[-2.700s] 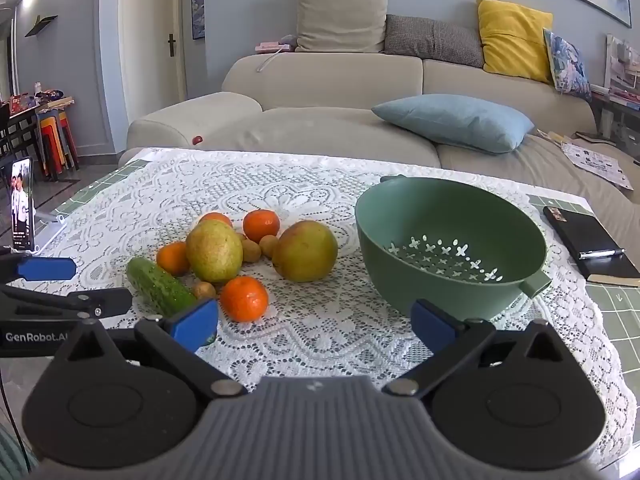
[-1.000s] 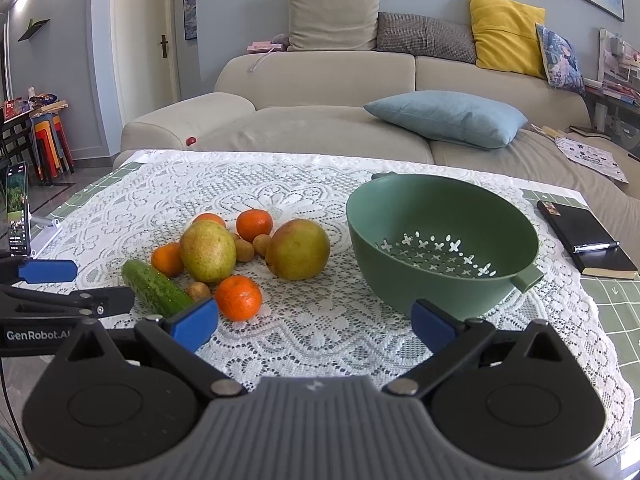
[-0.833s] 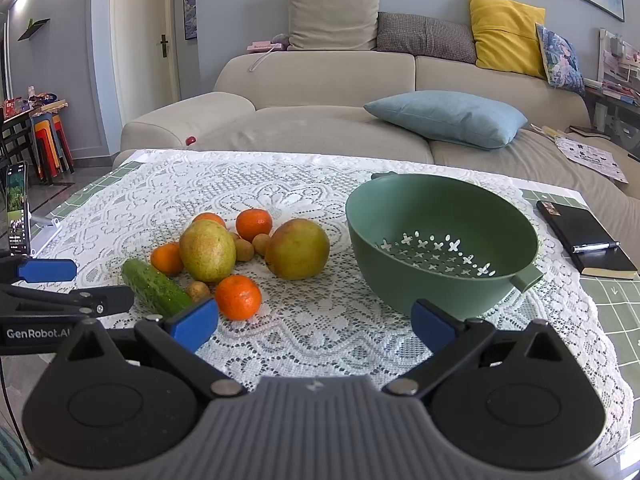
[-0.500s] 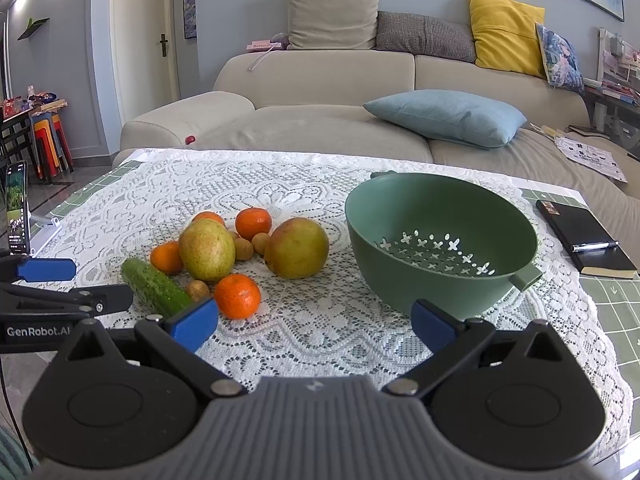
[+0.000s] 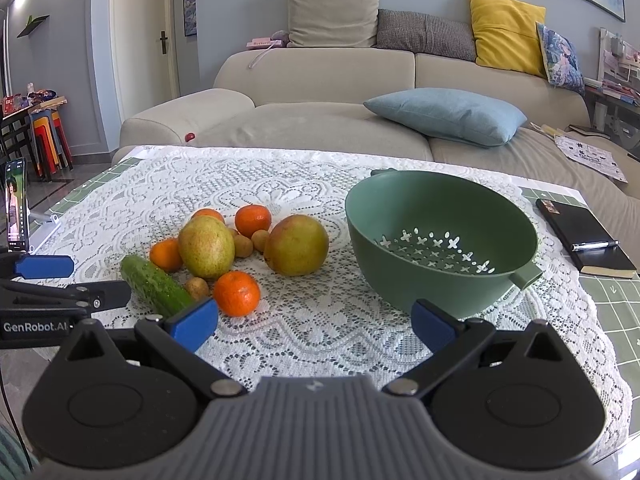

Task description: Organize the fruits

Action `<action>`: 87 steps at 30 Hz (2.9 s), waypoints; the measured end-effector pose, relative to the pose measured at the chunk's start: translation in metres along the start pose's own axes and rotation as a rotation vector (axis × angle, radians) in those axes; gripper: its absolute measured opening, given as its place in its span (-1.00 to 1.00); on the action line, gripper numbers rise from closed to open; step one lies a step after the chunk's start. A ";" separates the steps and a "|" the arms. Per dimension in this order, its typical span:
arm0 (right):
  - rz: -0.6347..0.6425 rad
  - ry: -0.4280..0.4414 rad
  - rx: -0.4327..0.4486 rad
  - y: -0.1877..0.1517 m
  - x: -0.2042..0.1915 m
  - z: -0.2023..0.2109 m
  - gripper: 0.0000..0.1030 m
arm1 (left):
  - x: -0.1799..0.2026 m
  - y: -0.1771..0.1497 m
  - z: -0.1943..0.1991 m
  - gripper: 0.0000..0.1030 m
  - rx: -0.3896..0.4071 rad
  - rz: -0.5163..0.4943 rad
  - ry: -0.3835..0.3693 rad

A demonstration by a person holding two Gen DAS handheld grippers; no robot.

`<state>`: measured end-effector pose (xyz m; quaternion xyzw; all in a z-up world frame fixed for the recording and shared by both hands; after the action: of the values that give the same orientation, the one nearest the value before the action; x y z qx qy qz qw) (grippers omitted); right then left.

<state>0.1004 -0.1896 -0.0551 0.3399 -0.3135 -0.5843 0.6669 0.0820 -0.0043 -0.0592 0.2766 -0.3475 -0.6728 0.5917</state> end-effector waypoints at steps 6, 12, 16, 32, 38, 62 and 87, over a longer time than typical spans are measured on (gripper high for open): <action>0.001 0.001 0.000 0.000 0.000 0.000 0.93 | -0.001 0.000 0.000 0.77 -0.004 0.001 0.002; 0.002 0.002 -0.006 -0.001 -0.001 -0.003 0.93 | -0.001 0.000 -0.001 0.77 -0.008 0.002 0.004; -0.011 0.045 0.007 -0.001 -0.006 -0.004 0.93 | -0.002 0.000 -0.001 0.77 -0.003 0.012 0.002; 0.042 0.144 0.059 0.004 -0.036 -0.022 0.38 | -0.012 0.008 -0.008 0.39 0.025 0.113 -0.106; 0.131 0.159 0.044 0.019 -0.044 -0.030 0.19 | -0.011 0.018 -0.012 0.24 0.030 0.115 -0.123; 0.659 0.122 0.068 0.038 -0.053 -0.108 0.23 | -0.012 0.037 -0.071 0.36 -0.067 0.008 -0.210; 0.821 0.106 0.092 0.021 -0.074 -0.144 0.32 | -0.002 0.039 -0.115 0.72 -0.106 -0.038 -0.175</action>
<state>0.2208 -0.1023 -0.1214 0.2459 -0.4142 -0.2370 0.8437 0.1958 -0.0210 -0.0976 0.1917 -0.3563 -0.7228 0.5603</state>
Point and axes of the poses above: each gripper's, at about its wrist camera, not at the fingertips, and z roughly against the way its jaws point, x to its right, y to its top, the point moved 10 cm from there along -z, roughly the way its jaws point, and after that the axes turned 7 degrees about -y, right-handed, at the moved point
